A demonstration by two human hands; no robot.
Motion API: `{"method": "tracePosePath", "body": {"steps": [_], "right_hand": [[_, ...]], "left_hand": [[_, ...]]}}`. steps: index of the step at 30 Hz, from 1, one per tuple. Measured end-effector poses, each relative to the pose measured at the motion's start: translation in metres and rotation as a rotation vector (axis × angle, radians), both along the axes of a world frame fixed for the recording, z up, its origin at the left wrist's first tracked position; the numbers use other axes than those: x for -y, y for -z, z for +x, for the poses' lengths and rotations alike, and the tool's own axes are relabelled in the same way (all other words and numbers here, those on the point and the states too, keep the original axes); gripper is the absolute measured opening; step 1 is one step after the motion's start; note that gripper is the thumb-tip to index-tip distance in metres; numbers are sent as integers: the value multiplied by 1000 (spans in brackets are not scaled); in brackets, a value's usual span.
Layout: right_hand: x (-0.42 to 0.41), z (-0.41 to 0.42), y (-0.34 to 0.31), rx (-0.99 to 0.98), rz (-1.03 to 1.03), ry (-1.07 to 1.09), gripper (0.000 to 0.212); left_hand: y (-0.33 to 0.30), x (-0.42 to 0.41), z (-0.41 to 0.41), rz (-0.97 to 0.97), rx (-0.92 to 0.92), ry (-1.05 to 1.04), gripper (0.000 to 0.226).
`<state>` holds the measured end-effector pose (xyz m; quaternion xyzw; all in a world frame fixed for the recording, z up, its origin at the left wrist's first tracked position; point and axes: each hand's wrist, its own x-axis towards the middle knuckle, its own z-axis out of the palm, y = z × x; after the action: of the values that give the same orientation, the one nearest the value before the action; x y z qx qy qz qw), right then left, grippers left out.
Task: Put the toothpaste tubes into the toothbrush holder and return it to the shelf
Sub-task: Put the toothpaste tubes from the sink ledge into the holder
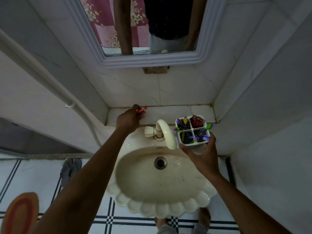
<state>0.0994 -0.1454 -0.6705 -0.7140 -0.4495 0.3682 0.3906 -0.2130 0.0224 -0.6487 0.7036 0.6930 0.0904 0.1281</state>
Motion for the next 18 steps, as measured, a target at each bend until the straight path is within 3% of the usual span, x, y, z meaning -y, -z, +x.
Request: {"method": "tracePosePath", "body": {"steps": [4, 6, 10, 15, 18], "right_hand": [[1, 0, -2, -14, -10, -2, 130], [1, -1, -5, -14, -13, -6, 128], [3, -1, -11, -20, -16, 5, 129], [8, 4, -15, -24, -28, 16, 133], [2, -4, -19, -20, -17, 5, 132]], "left_hand": [[-66, 16, 22, -114, 524, -55, 51], [-99, 22, 32, -208, 663, 17, 51], [-151, 32, 58, -334, 579, 230, 63], [-175, 53, 104, -206, 394, 346, 31], [-173, 61, 113, -143, 223, 418, 27]]}}
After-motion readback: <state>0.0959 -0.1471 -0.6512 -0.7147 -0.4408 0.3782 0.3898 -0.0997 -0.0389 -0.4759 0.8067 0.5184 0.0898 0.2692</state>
